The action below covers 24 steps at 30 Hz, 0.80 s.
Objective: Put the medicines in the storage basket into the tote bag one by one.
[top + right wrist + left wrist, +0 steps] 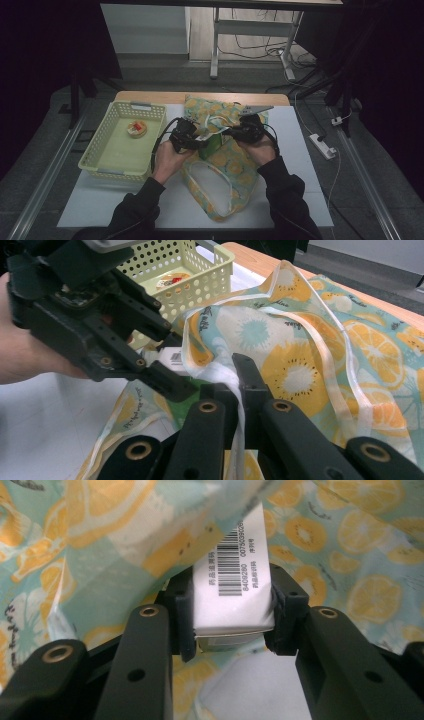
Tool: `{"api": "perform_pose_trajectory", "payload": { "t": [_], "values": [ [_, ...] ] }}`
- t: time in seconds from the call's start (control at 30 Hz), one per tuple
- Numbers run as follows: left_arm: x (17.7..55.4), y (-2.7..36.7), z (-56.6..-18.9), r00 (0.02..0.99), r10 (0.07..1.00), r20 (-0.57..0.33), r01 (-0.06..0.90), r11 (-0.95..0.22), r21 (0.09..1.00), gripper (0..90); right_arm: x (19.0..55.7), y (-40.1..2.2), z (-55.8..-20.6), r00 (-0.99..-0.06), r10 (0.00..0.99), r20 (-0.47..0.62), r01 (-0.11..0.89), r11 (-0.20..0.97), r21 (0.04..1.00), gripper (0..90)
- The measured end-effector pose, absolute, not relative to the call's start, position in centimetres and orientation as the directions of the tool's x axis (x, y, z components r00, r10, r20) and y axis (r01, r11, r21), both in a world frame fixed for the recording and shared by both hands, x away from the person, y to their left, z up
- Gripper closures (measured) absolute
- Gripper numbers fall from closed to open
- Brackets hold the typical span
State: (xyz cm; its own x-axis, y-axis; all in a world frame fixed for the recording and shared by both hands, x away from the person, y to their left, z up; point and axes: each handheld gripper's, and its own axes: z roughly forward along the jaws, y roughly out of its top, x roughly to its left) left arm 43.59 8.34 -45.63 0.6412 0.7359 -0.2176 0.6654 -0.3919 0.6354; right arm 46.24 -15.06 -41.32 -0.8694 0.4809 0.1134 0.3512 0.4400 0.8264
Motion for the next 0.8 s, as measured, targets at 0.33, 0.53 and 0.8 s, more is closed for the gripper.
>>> {"api": "perform_pose_trajectory", "payload": {
  "t": [0.33, 0.53, 0.8],
  "values": [
    [44.9, 8.1, -46.1, 0.619, 0.76, -0.198, 0.666, -0.373, 0.646, 61.2, 46.3, -15.1, -41.3, -0.87, 0.481, 0.112, 0.351, 0.441, 0.826, 89.4],
    [45.5, 8.0, -46.5, 0.604, 0.777, -0.176, 0.665, -0.37, 0.649, 61.2, 46.3, -15.1, -41.4, -0.87, 0.481, 0.112, 0.35, 0.441, 0.826, 89.4],
    [46.1, 7.8, -47.4, 0.595, 0.791, -0.14, 0.659, -0.381, 0.649, 60.9, 46.4, -15.2, -41.5, -0.865, 0.489, 0.109, 0.353, 0.441, 0.826, 89.4]
  ]
}}
